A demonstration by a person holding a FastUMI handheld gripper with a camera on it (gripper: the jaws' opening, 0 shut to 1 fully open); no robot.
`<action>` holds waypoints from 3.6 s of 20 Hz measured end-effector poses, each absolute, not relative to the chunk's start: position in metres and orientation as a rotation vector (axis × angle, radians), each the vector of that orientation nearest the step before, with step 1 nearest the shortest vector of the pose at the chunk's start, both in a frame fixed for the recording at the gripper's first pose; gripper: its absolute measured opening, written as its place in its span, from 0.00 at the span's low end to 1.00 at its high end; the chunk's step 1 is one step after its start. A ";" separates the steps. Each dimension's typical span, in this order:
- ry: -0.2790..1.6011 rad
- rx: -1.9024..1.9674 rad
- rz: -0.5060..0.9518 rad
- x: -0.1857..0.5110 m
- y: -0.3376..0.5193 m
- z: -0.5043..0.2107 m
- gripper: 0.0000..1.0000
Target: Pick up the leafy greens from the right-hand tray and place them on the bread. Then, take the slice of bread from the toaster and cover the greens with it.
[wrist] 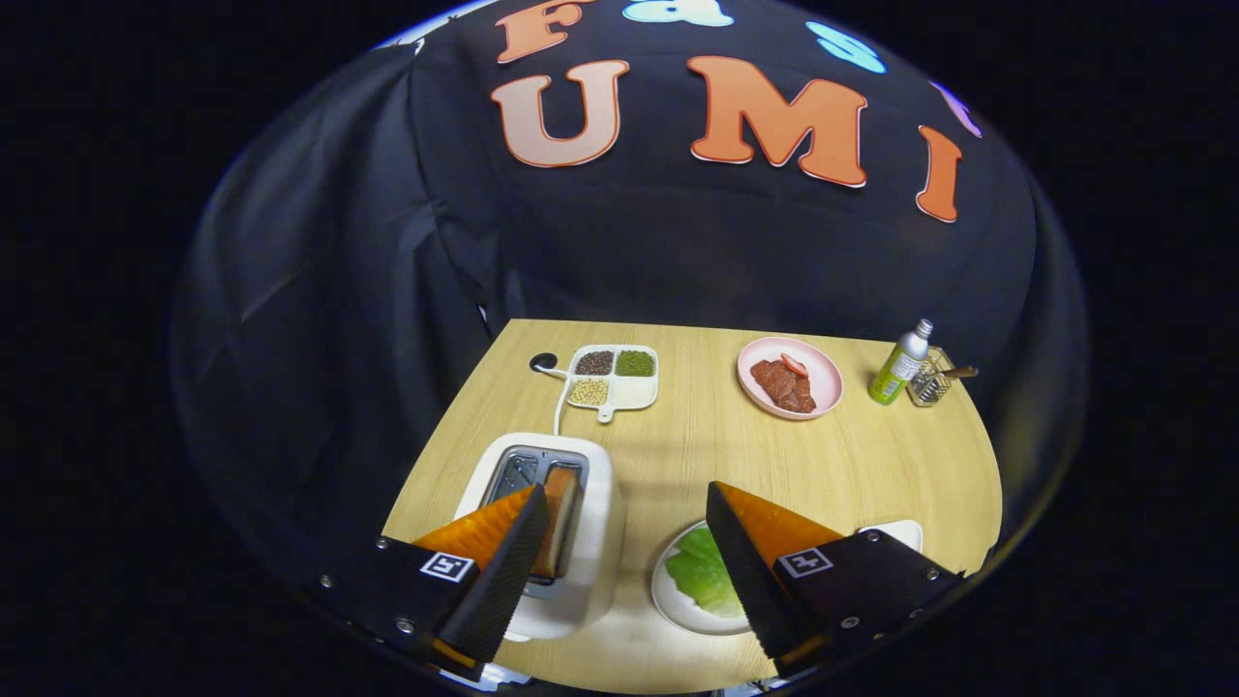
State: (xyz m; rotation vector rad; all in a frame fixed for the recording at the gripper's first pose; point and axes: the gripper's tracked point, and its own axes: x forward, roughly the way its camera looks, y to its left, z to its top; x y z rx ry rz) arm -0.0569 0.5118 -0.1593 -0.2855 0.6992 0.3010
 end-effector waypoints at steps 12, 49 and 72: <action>0.813 -0.322 0.243 -0.067 0.532 -0.229 0.39; 0.766 -0.168 0.211 -0.056 0.398 -0.204 0.11; 0.905 -0.102 0.153 -0.036 0.300 -0.283 0.45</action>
